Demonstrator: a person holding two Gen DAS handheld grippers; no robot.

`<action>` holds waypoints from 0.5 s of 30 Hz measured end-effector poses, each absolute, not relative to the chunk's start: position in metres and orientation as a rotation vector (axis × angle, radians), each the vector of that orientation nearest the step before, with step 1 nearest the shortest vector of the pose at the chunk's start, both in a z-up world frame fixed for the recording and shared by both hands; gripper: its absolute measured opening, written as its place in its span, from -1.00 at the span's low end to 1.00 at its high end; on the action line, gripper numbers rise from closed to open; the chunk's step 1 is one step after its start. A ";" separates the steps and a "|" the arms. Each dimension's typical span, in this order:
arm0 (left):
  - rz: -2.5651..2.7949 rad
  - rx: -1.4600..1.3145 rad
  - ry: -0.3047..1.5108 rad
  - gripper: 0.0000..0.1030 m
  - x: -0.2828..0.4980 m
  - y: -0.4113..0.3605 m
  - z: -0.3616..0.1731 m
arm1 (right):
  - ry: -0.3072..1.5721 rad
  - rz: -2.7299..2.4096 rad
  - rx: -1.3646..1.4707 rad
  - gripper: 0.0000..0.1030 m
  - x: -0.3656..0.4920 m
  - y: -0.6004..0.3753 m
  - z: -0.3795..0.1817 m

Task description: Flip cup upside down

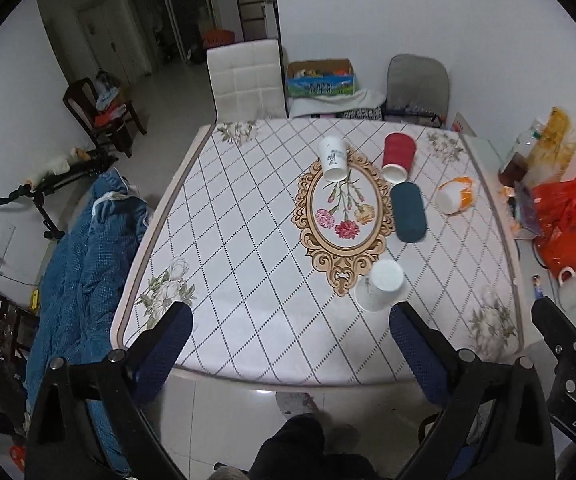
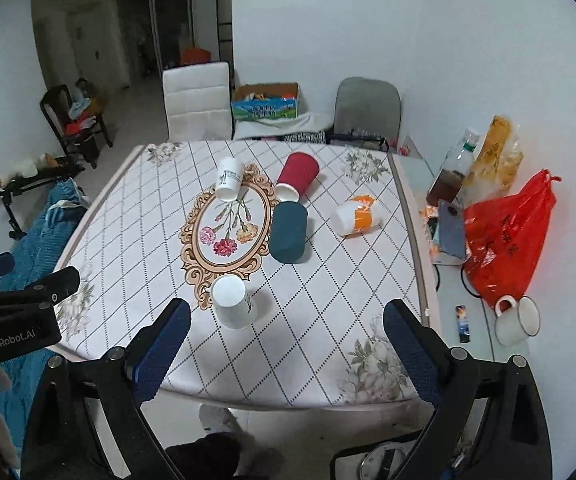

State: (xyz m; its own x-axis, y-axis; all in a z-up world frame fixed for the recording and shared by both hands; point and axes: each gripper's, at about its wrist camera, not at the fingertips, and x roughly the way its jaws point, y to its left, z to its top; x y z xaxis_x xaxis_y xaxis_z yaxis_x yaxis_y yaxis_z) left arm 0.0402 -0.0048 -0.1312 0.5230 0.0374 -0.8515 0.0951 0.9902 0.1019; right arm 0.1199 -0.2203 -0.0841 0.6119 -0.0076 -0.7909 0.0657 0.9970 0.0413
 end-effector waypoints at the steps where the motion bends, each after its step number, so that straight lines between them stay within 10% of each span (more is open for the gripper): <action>1: -0.033 0.145 1.004 0.96 0.029 -0.005 -0.124 | 0.904 -0.042 0.067 0.92 0.111 -0.221 -0.078; 15: -0.025 0.109 0.905 0.96 -0.053 0.002 -0.066 | 0.801 -0.013 0.099 0.92 -0.003 -0.238 -0.007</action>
